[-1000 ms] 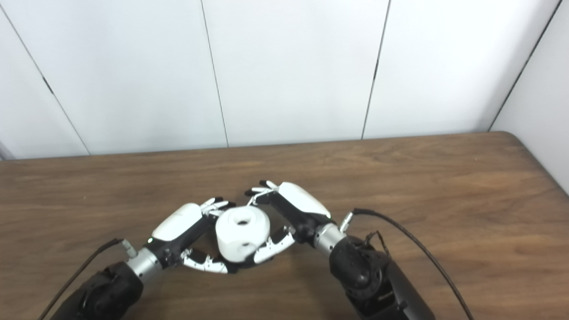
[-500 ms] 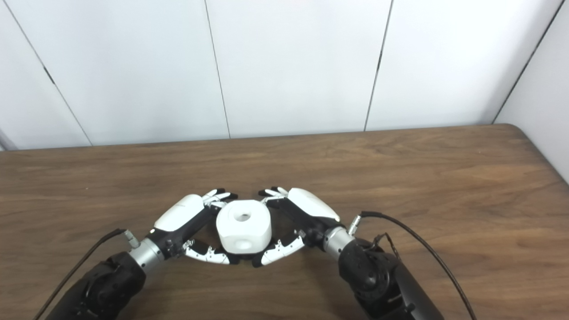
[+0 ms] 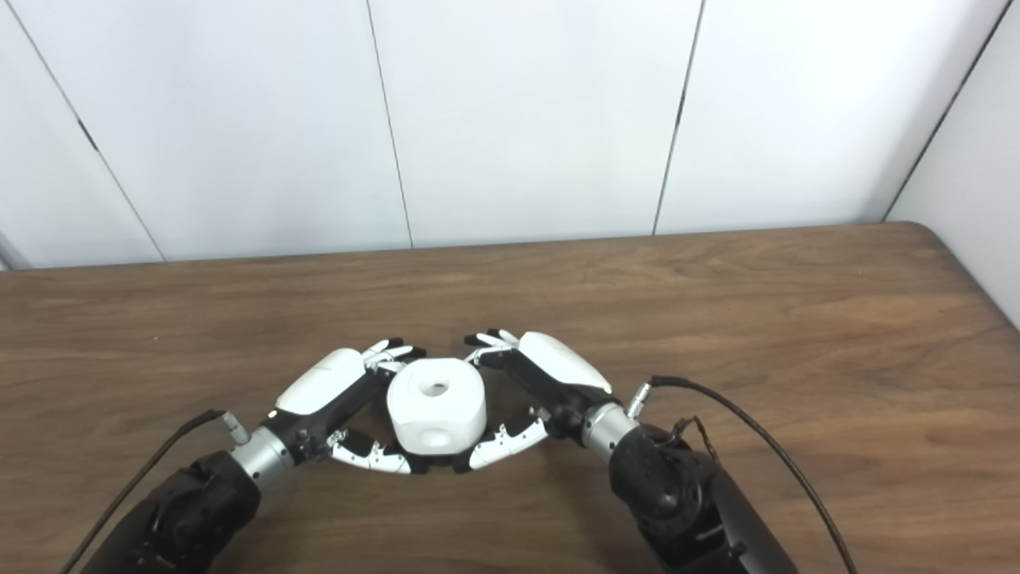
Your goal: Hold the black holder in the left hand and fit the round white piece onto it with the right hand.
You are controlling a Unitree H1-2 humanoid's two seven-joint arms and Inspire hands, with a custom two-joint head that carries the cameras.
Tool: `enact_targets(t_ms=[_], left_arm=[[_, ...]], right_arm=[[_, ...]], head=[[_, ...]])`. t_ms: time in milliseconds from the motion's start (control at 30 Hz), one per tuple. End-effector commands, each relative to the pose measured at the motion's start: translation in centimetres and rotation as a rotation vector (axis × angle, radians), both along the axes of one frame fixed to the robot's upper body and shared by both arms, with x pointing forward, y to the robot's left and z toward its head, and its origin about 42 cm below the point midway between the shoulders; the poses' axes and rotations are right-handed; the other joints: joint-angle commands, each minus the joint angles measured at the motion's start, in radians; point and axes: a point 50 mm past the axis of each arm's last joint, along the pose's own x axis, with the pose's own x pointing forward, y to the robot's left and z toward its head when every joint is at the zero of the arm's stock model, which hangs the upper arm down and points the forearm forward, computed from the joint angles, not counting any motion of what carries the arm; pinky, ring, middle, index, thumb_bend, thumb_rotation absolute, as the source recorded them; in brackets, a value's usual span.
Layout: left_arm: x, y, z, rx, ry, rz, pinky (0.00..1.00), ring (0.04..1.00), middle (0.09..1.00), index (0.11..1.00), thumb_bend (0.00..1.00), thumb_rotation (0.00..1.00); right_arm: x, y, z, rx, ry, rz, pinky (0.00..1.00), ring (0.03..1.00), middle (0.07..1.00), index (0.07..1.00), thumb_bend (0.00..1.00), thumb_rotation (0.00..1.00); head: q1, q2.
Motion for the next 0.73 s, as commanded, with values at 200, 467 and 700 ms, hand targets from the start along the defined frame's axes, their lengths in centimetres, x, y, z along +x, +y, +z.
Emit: enact_targets(t_ms=[200, 467, 700], left_arm=[[0.4, 0.4, 0.5, 0.028, -0.007, 0.006, 1.0, 0.92, 0.696, 0.481, 0.52, 0.06], [0.4, 0.9, 0.4, 0.028, -0.006, 0.016, 1.0, 0.916, 0.697, 0.482, 0.52, 0.06], [0.6, 1.2, 0.4, 0.027, -0.017, 0.018, 1.0, 0.91, 0.693, 0.482, 0.52, 0.05]], right_arm=[[0.1, -3.3, 1.5, 0.02, -0.016, -0.027, 0.9, 0.995, 0.959, 0.861, 0.78, 0.37], [-1.3, -8.7, 0.4, 0.051, 0.037, -0.14, 0.9, 0.995, 0.988, 0.942, 0.75, 0.31], [-2.6, -11.0, -0.4, 0.15, 0.063, -0.224, 0.76, 0.93, 0.981, 0.958, 0.72, 0.3]], head=[[-0.001, 0.001], [-0.014, 0.0], [-0.025, -0.005]])
